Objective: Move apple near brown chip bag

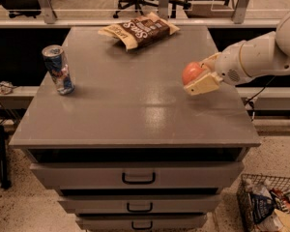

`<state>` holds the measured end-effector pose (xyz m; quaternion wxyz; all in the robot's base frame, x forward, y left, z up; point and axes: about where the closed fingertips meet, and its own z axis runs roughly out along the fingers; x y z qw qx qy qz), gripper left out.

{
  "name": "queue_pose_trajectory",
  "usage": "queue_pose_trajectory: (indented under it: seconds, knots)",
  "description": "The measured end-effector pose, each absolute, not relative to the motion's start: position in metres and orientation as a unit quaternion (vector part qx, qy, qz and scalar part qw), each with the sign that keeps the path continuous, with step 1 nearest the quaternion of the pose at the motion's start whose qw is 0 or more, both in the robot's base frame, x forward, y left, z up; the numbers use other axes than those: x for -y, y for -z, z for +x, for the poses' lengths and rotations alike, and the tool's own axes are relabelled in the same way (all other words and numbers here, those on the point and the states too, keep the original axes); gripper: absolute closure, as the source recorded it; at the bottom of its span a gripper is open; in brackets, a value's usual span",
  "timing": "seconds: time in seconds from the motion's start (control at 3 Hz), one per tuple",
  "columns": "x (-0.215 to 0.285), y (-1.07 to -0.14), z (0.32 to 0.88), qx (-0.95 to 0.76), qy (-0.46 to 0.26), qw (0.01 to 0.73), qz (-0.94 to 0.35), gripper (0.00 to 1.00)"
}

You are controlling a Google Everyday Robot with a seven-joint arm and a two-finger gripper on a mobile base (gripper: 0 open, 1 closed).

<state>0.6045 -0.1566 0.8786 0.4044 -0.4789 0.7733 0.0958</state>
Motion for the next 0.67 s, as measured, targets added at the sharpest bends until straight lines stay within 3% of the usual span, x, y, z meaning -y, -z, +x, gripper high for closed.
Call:
queue_pose_trajectory:
  seconds: [0.67]
  knots:
    - [0.176,-0.912,0.691,-0.767,0.009,0.472,-0.435,1.00]
